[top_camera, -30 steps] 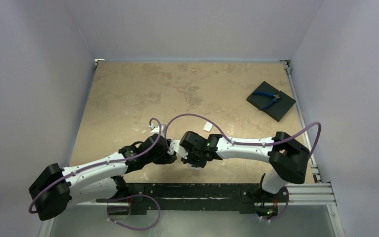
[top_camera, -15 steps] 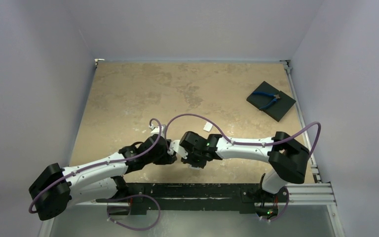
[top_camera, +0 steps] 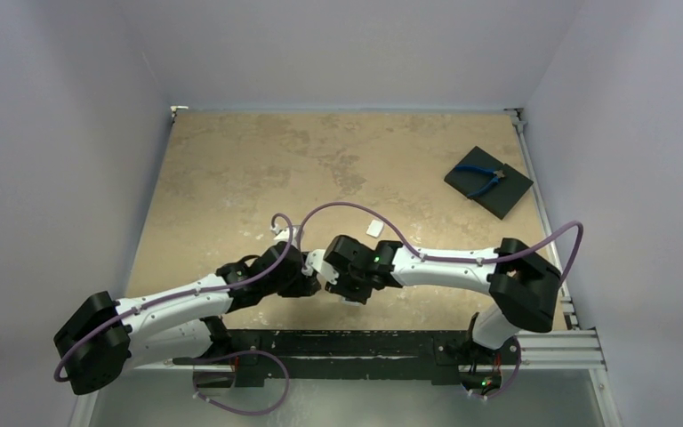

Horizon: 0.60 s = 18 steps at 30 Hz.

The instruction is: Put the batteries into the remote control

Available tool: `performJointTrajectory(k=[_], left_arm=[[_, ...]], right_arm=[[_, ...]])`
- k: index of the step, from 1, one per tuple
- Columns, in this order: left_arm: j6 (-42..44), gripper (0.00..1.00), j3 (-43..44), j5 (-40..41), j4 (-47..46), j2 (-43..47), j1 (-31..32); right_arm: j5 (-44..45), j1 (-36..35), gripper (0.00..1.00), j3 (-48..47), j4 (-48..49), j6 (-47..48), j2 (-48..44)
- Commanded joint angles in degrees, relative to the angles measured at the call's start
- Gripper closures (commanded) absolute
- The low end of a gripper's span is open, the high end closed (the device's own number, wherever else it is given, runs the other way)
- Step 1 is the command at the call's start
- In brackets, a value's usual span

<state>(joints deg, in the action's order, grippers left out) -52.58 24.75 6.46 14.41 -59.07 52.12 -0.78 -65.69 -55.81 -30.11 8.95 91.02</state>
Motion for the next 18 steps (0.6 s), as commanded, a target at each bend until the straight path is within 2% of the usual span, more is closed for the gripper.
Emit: performJointTrajectory(k=[1, 5, 13, 18], left_arm=[[-0.3, 0.54, 1.1, -0.8, -2.2, -0.2, -0.1], [-0.2, 0.54, 1.3, -1.4, -2.7, -0.8, 0.0], [0.2, 0.54, 1.5, -3.3, -4.7, -2.8, -0.1], [0.5, 0.54, 1.8, -4.7, -6.2, -4.7, -0.1]], right_arm=[[0.4, -0.3, 0.68, -1.7, -0.7, -3.5, -4.7], [2.0, -0.3, 0.67, -0.8, -0.8, -6.2, -8.8], [6.8, -0.2, 0.65, -0.7, -1.7, -19.0, -17.0], [6.8, 1.2, 0.65, 0.9, -1.9, -25.5, -19.4]])
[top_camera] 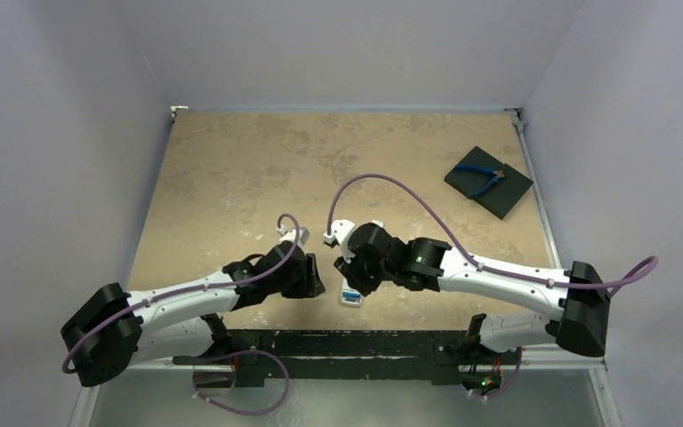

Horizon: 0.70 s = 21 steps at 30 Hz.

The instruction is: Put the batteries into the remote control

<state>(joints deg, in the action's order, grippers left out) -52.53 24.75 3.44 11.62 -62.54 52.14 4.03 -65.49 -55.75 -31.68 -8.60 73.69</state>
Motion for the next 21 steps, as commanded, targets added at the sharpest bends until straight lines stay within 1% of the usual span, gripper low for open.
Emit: performJointTrajectory(k=[1, 4, 6, 8, 10, 13, 15, 17, 21], left_arm=[[0.6, 0.54, 2.0, -1.9, -3.7, -1.8, 0.0], [0.8, 0.54, 2.3, -2.7, -4.4, -3.4, -0.1], [0.7, 0.54, 2.4, -3.1, -5.1, -4.5, -0.1], [0.7, 0.55, 2.6, -3.2, -5.6, -5.7, -0.1], [0.7, 0.56, 3.0, -3.2, -6.1, -7.0, -0.1], [0.7, 0.59, 3.4, -4.1, -7.1, -8.8, -0.1], [0.8, 0.62, 3.6, -4.8, -8.0, -10.1, -0.1], [0.8, 0.66, 4.0, -5.3, -8.8, -11.2, -0.1], [0.9, 0.75, 4.5, -6.4, -10.2, -13.3, -0.1]], right_arm=[[2.0, 1.3, 0.65, 1.2, -0.3, -9.4, -2.3], [2.5, 1.4, 0.65, 3.6, 1.7, -13.1, -3.9], [2.7, 1.4, 0.66, 6.2, 5.0, -16.1, -5.7], [4.1, 1.5, 0.62, 8.7, 7.5, -19.6, -7.2], [5.1, 1.9, 0.60, 10.4, 8.1, -23.8, -7.9], [5.1, 2.6, 0.60, 12.4, 9.0, -28.2, -7.7], [3.7, 3.1, 0.62, 13.6, 10.5, -30.6, -7.0], [2.6, 3.3, 0.67, 14.4, 11.9, -32.2, -5.9], [2.4, 3.3, 0.73, 16.5, 15.1, -35.2, -4.7]])
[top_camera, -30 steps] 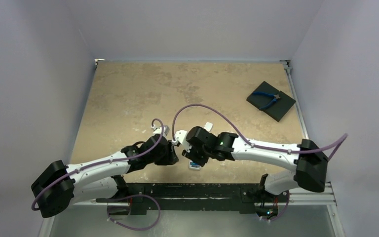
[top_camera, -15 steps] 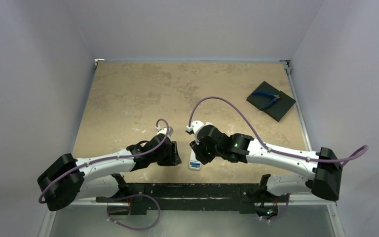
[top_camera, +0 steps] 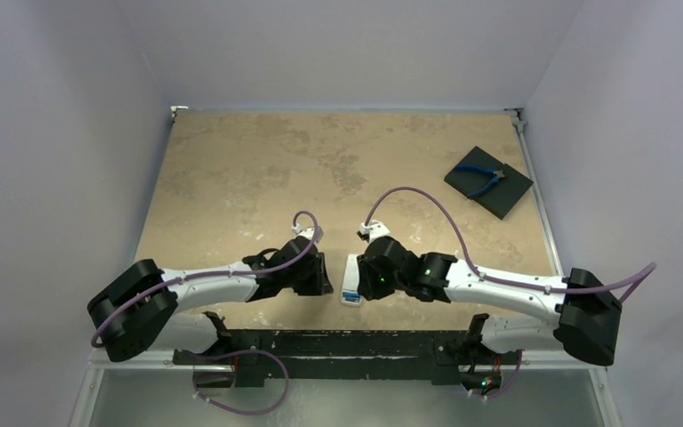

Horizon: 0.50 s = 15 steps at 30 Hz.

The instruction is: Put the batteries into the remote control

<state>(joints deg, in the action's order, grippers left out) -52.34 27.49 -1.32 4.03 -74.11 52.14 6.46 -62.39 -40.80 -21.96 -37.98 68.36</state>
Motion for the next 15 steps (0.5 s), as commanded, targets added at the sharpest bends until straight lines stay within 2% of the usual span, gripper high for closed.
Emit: performJointTrajectory(k=[1, 4, 8, 15], left_arm=[[0.8, 0.77, 1.9, -1.9, -2.9, -2.2, 0.0], [1.0, 0.82, 2.3, -2.4, -3.2, -3.5, -0.1], [0.9, 0.84, 2.2, -2.9, -3.2, -4.2, -0.1], [0.4, 0.88, 1.8, -4.6, -6.8, -5.5, 0.0]], right_arm=[[0.1, 0.2, 0.73, 2.1, 6.2, -6.6, 0.6], [1.2, 0.2, 0.74, 3.3, 7.6, -8.8, 0.6], [3.3, 0.2, 0.70, 4.3, 8.0, -11.3, 0.4], [4.3, 0.2, 0.70, 5.3, 8.7, -13.5, 1.4]])
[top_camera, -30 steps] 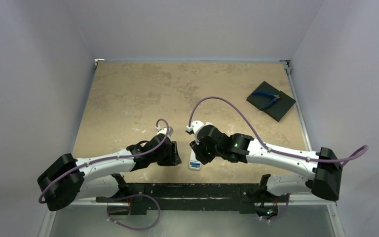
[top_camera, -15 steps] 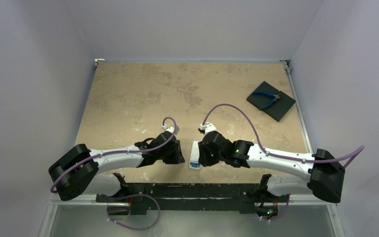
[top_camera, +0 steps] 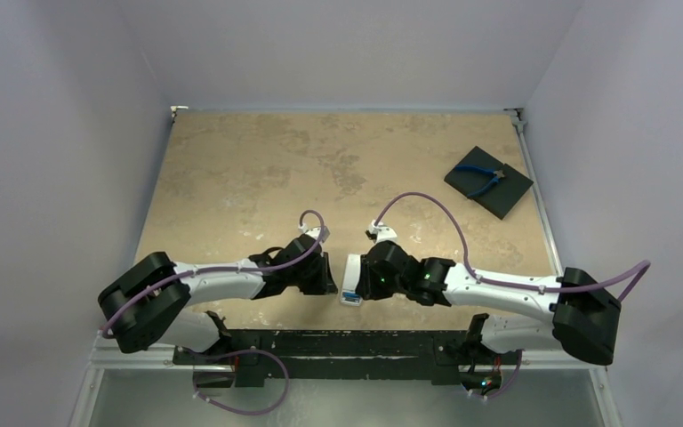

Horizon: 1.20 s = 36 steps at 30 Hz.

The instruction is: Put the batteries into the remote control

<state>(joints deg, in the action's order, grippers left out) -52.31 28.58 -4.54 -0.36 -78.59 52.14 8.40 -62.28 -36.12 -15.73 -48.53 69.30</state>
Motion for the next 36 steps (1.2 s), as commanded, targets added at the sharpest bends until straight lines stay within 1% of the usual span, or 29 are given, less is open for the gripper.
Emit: performJointTrajectory(k=[1, 12, 36], left_arm=[[0.3, 0.88, 0.7, -1.6, -2.7, -1.2, 0.0], [-0.4, 0.92, 0.0, -2.7, -3.9, -1.7, 0.3], [-1.3, 0.97, 0.3, -2.7, -4.5, -2.6, 2.0]], right_arm=[[2.2, 0.1, 0.70, 0.7, 2.6, -3.2, 0.7], [4.7, 0.1, 0.70, 0.7, 1.5, -5.5, 2.4], [3.5, 0.1, 0.74, 1.8, 1.8, -7.0, 3.9]])
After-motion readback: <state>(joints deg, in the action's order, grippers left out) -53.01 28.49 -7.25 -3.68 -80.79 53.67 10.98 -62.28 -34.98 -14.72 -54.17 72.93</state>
